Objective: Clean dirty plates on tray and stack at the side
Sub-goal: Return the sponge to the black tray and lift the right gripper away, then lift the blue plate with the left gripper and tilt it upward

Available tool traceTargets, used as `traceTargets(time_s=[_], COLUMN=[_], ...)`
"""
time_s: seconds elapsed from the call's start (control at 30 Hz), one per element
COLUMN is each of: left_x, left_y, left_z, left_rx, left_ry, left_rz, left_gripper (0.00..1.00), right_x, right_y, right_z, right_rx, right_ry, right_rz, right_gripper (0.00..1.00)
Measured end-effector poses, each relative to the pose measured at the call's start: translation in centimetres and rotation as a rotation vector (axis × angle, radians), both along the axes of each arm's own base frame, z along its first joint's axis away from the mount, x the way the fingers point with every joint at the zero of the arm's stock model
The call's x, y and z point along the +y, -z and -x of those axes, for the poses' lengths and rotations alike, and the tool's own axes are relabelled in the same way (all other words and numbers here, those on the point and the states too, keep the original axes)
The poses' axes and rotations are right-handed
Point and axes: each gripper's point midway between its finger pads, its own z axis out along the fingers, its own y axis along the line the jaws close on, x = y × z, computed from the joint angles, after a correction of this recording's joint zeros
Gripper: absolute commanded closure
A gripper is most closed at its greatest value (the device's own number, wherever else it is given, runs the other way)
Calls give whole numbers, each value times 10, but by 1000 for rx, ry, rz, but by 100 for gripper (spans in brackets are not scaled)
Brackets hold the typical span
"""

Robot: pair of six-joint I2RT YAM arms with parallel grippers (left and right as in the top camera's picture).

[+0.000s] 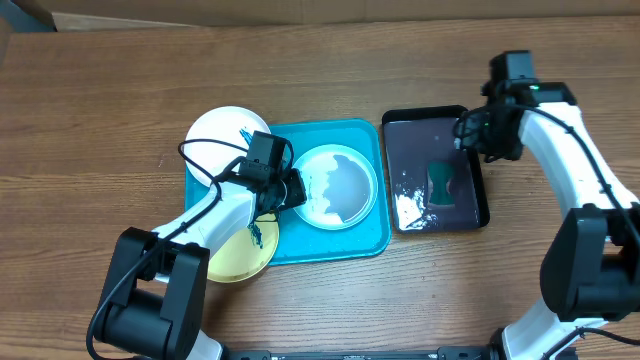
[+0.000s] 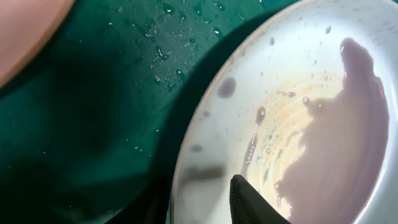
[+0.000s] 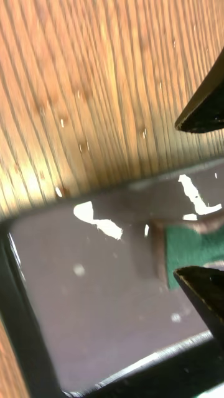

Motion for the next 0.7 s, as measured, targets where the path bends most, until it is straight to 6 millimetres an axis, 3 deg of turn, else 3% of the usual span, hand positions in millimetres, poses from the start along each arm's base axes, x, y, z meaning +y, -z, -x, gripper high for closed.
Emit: traceTargets(time_s=[0.1, 0.2, 0.3, 0.37, 0.7], left_x=[1, 1, 1, 0, 3], left_y=[0, 1, 4, 5, 1], left_z=[-1, -1, -3, -4, 0], left_rx=[-2, -4, -6, -6, 36], left_ry=[-2, -5, -5, -6, 0], left_rz=[-5, -7, -7, -6, -32], left_gripper=[67, 76, 85, 96, 96], right_x=[-20, -38, -54, -59, -60], right_y=[-1, -1, 0, 0, 0], right_z=[-2, -2, 3, 4, 4], right_rx=[-11, -14, 0, 1, 2], right_ry=[53, 103, 147, 162, 165], right_rz=[-1, -1, -2, -3, -4], right_gripper=[28, 0, 0, 0, 0])
